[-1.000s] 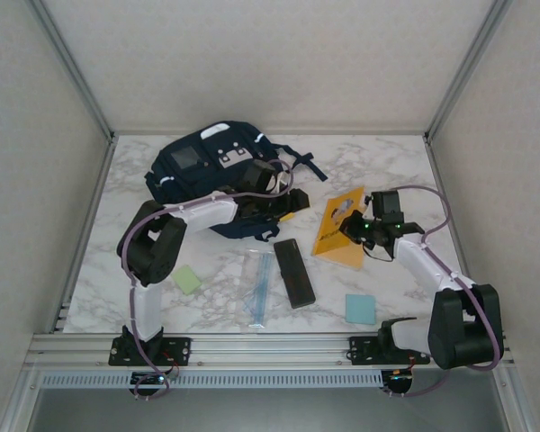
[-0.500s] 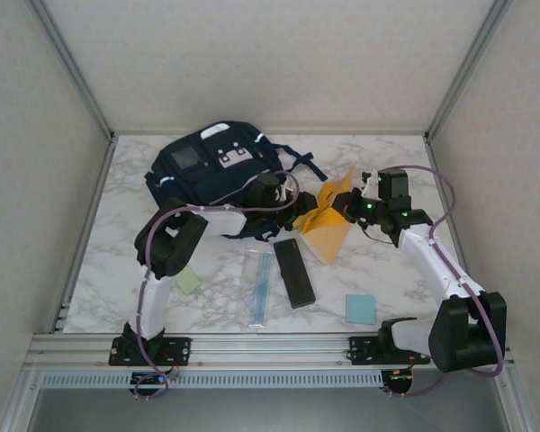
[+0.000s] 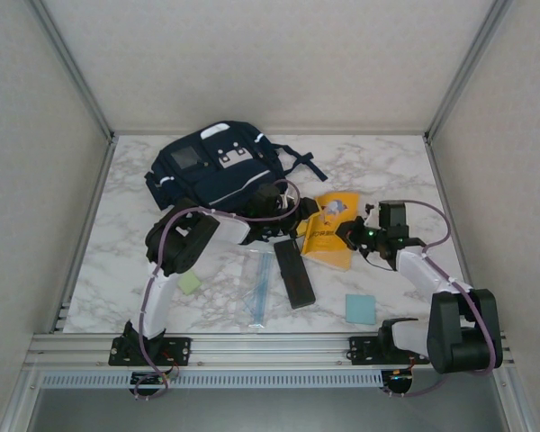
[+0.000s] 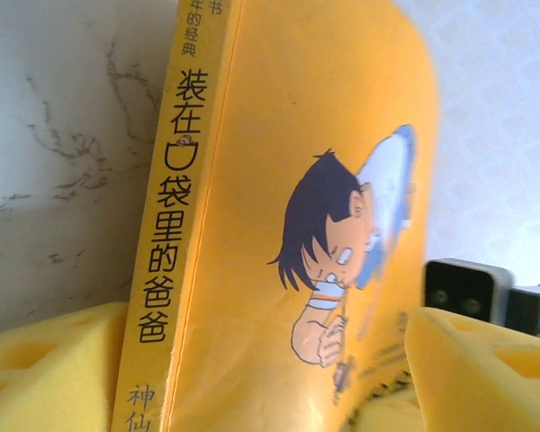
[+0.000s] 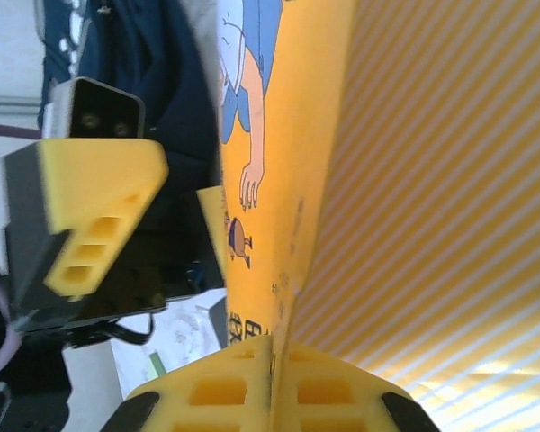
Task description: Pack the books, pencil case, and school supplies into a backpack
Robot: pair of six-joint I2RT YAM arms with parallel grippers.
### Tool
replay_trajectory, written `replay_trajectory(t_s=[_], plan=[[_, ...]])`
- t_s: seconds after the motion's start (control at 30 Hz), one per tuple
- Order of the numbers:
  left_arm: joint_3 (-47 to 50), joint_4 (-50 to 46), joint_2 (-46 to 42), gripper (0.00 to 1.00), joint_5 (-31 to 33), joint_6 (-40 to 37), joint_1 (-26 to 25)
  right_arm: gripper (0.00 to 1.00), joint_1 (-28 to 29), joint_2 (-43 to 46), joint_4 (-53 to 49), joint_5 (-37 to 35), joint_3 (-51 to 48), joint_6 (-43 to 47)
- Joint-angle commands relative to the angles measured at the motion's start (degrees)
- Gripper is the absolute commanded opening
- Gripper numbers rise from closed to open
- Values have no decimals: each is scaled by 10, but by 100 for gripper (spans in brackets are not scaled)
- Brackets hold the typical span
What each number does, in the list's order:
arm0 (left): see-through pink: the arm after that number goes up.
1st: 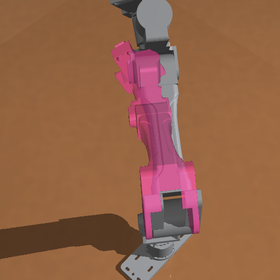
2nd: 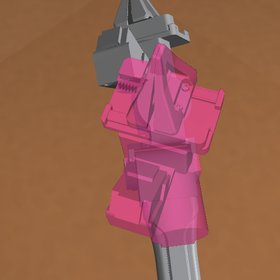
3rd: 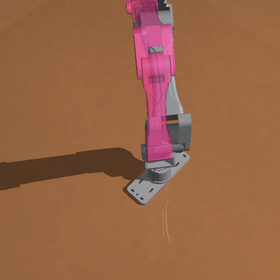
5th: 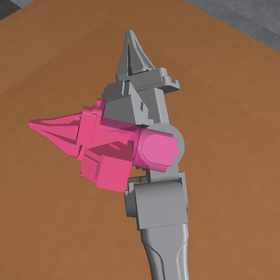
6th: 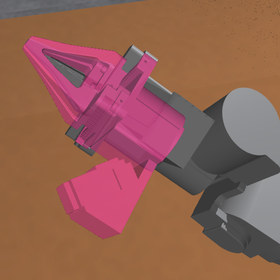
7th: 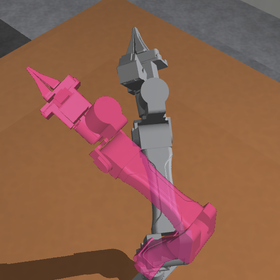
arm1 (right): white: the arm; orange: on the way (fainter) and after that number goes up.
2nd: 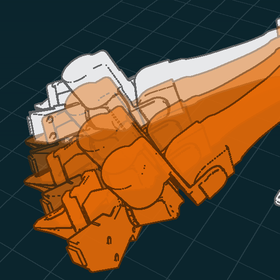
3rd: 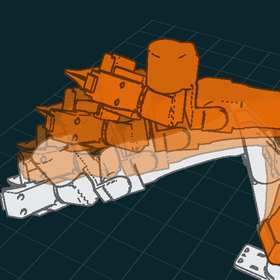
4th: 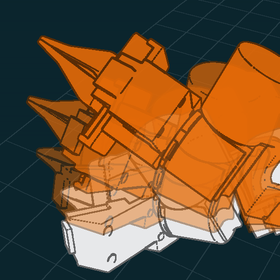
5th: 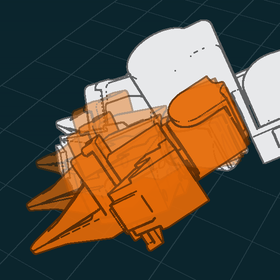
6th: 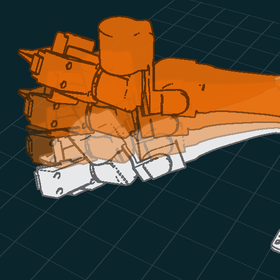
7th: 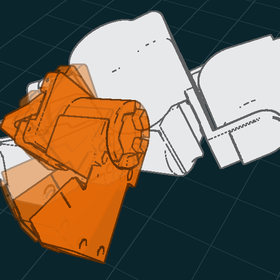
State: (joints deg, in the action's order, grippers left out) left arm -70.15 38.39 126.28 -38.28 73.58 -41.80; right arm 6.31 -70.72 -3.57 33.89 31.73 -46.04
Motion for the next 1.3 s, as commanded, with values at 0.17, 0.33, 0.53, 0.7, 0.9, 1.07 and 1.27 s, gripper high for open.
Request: replay_trajectory(t_s=[0.17,0.33,0.53,0.7,0.9,1.07,1.27], plan=[[-6,58,-9,72,-17,17,-13,0,-13,-4,-94,-84,-7,42],[-15,34,-9,53,-22,3,-17,14,-13,-9,-96,-91,-7,50],[-41,-38,-5,39,-26,-48,-28,18,-13,-23,-81,-75,-4,51],[-63,-126,-4,31,-22,-112,-31,18,-13,-26,-79,-70,-5,55],[-86,-200,-12,25,-17,-166,-31,19,-13,-15,-90,-70,1,61],[-101,-230,-20,14,-19,-188,-32,45,-13,-4,-116,-79,17,71],[-116,-227,-47,6,-17,-165,-31,99,-13,49,-222,-149,66,70]])
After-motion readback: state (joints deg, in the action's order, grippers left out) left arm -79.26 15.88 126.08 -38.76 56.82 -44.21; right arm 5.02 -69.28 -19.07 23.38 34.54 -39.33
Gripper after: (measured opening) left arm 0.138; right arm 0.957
